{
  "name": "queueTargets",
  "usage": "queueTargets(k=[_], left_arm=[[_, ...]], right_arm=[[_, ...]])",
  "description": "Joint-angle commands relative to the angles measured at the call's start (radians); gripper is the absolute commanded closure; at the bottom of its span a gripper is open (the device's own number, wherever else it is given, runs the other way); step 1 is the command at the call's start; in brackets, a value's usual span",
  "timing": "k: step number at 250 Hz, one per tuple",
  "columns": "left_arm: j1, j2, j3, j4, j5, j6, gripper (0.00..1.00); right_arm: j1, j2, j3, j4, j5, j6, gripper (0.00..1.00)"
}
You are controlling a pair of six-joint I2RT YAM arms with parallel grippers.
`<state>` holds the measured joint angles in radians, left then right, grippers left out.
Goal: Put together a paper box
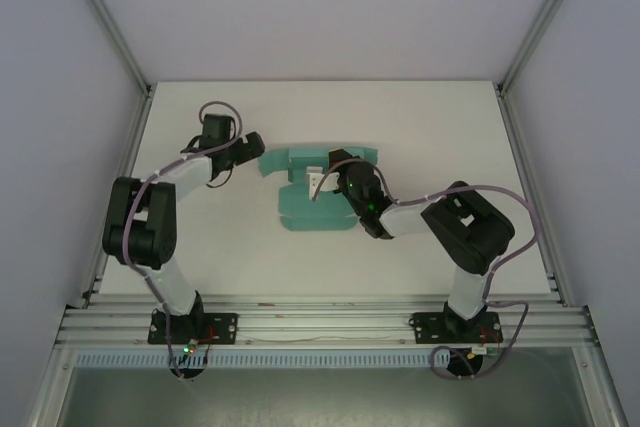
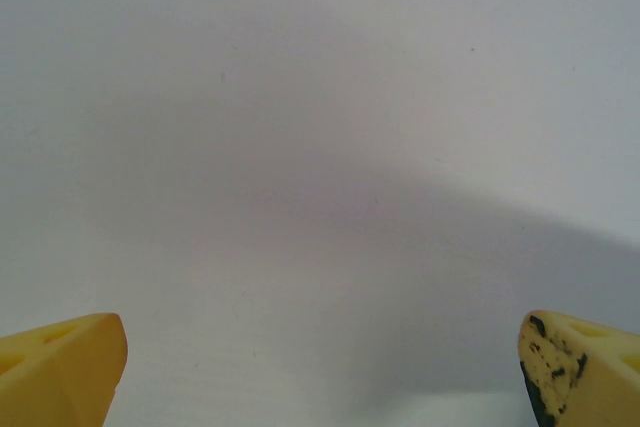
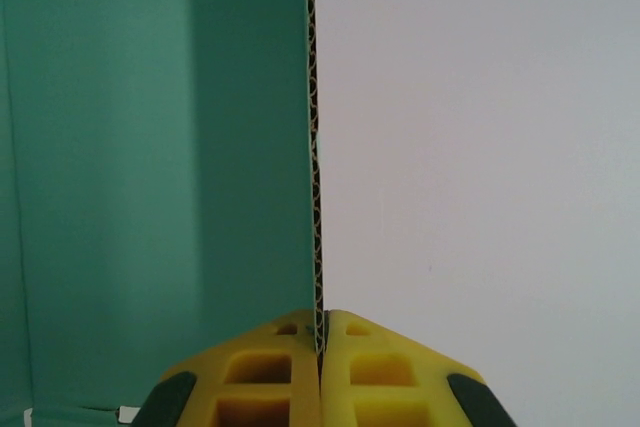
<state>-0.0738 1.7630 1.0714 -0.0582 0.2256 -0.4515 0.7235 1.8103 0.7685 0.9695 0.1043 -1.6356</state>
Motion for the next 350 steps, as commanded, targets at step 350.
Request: queueTargets(k=[350], left_arm=[[-0.212,-0.139,-0.198,0.133,0.138,0.142,0.09]], right_arm=[[0.014,-0.030,0.059,-0.085,0.049,0.172,1.00]])
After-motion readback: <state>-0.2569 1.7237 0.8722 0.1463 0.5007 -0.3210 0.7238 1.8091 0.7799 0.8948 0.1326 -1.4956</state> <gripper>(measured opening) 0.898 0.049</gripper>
